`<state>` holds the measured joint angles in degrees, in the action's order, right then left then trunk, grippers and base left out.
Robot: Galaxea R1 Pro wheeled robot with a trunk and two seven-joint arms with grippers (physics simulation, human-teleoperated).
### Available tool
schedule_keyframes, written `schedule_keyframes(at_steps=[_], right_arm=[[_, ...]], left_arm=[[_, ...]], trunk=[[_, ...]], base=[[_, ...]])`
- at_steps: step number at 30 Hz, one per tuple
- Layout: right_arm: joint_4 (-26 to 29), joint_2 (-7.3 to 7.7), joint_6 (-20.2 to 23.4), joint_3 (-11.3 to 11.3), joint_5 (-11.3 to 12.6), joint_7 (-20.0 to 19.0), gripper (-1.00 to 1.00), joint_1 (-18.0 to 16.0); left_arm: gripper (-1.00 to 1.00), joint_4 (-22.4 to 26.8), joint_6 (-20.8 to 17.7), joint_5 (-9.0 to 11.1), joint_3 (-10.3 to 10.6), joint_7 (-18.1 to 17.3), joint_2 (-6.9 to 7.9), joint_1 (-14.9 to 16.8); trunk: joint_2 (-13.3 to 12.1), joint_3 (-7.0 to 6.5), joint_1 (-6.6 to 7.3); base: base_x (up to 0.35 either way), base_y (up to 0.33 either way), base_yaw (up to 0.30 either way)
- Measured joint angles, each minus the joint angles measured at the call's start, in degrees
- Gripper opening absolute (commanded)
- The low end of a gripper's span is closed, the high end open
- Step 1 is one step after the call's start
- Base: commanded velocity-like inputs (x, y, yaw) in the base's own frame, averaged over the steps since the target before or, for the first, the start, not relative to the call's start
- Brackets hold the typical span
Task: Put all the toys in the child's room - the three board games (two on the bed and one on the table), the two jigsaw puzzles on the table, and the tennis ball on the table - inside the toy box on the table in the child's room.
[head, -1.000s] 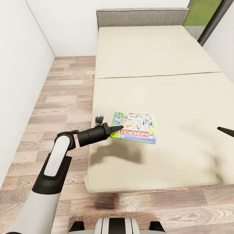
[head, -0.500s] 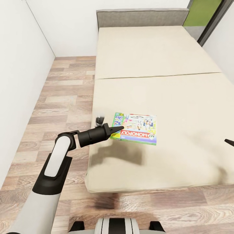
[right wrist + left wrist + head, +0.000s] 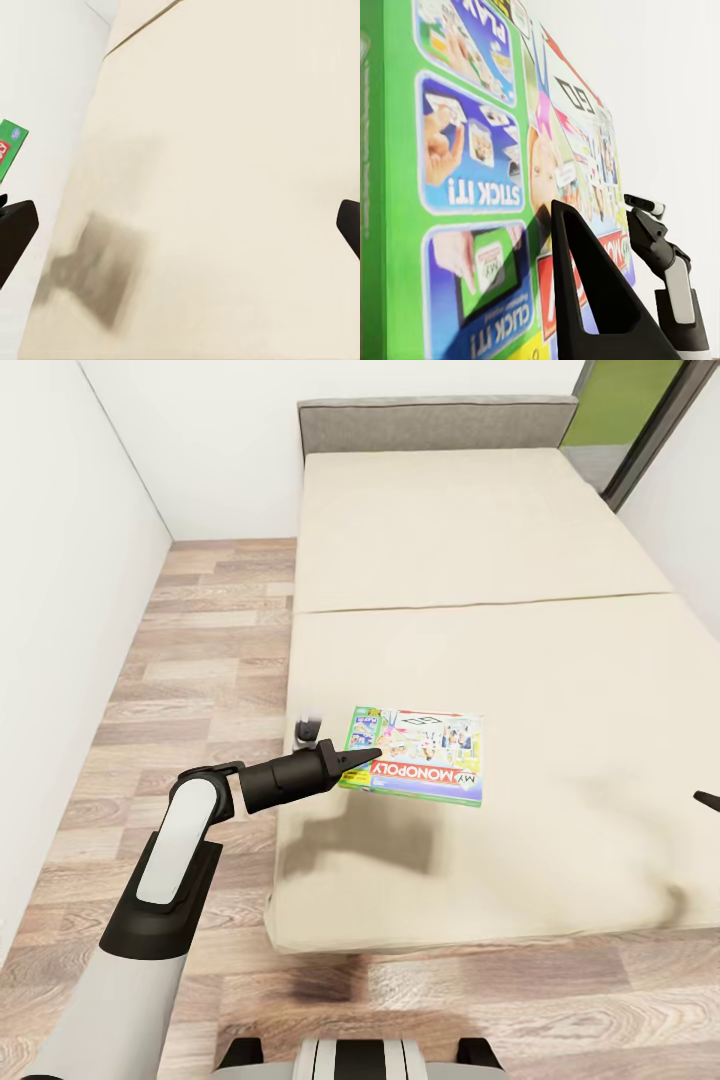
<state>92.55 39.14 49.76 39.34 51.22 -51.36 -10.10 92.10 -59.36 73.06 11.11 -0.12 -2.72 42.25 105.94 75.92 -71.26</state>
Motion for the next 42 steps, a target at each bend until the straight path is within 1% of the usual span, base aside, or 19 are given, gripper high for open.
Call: schedule_keyframes(at_steps=[15,42], right_arm=[[0.01,-1.00,-0.14,-0.17,-0.01,-0.02,1.00,0.07],[0.01,-1.10,-0.37,-0.22,-0.01,-0.09,1.00,0.12]], left_arm=[[-1.00,0.01,-0.01,0.04,0.01,-0.07,0.01,0.00],[-1.00,0.00,-0.02,0.04,-0.01,-0.13,0.00,0.00]], trunk=[[-6.02,-2.69,3.30],[-16.85,-7.54,9.23]], base=[[0.000,0.000,0.000],[0.000,0.000,0.000]])
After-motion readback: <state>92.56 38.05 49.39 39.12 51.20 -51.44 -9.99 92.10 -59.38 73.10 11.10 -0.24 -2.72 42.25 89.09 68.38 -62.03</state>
